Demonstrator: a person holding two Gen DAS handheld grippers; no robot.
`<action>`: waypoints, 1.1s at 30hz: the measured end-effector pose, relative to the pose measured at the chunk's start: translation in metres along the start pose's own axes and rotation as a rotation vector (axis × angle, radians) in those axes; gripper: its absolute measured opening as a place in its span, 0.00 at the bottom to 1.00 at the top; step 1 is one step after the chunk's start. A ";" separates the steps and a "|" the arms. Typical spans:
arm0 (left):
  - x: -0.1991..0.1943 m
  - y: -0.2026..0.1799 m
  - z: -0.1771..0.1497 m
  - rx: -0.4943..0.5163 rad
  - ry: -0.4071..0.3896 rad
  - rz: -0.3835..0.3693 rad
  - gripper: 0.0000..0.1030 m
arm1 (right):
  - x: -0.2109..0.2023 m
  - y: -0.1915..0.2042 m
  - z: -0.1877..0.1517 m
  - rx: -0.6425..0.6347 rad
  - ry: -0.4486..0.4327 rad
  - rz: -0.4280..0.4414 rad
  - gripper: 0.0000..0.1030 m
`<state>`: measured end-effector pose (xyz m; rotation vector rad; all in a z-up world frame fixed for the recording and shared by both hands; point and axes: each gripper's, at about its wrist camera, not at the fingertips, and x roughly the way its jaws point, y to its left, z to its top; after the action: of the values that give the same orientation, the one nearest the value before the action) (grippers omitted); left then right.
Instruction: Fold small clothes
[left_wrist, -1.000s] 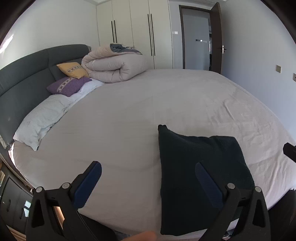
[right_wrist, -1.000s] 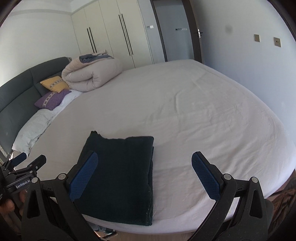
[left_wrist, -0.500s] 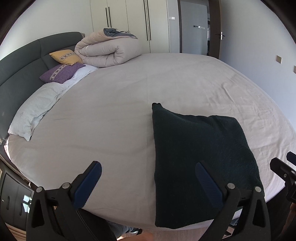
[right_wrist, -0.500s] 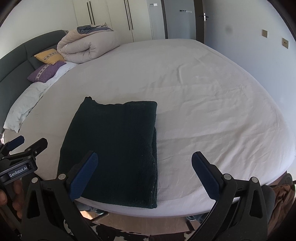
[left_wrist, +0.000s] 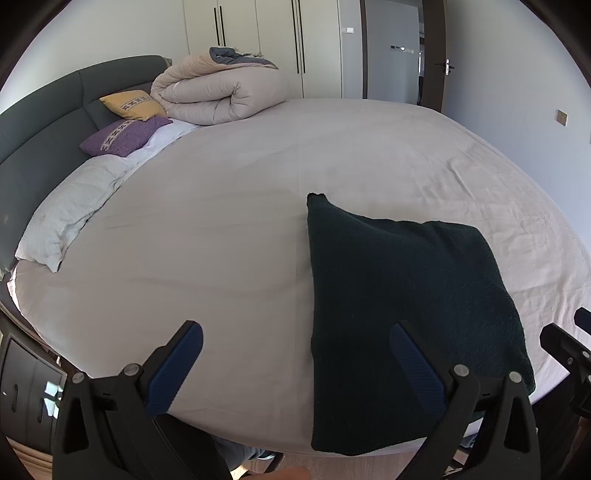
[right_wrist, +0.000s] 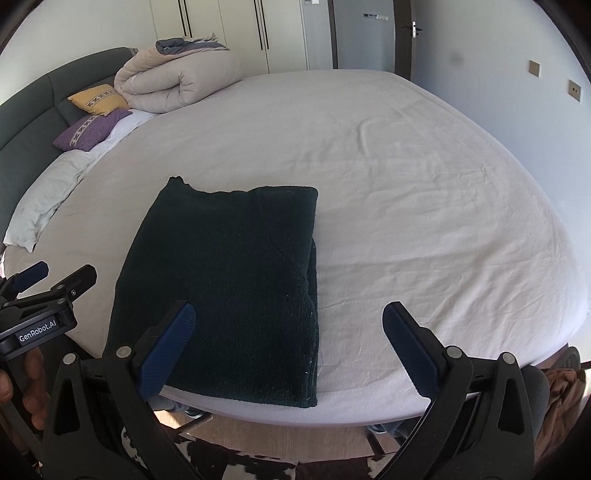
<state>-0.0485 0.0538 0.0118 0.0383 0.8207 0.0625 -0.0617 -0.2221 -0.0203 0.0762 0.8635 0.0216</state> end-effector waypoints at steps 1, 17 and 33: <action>0.001 0.001 -0.001 -0.001 0.002 0.000 1.00 | 0.000 0.000 0.000 -0.001 0.000 -0.001 1.00; 0.007 0.002 -0.002 0.000 0.020 -0.008 1.00 | 0.006 0.002 0.000 -0.002 0.013 -0.005 1.00; 0.011 -0.001 -0.005 0.005 0.029 -0.015 1.00 | 0.008 0.001 0.000 0.001 0.018 -0.007 1.00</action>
<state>-0.0444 0.0537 0.0001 0.0356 0.8502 0.0471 -0.0565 -0.2205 -0.0267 0.0744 0.8815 0.0156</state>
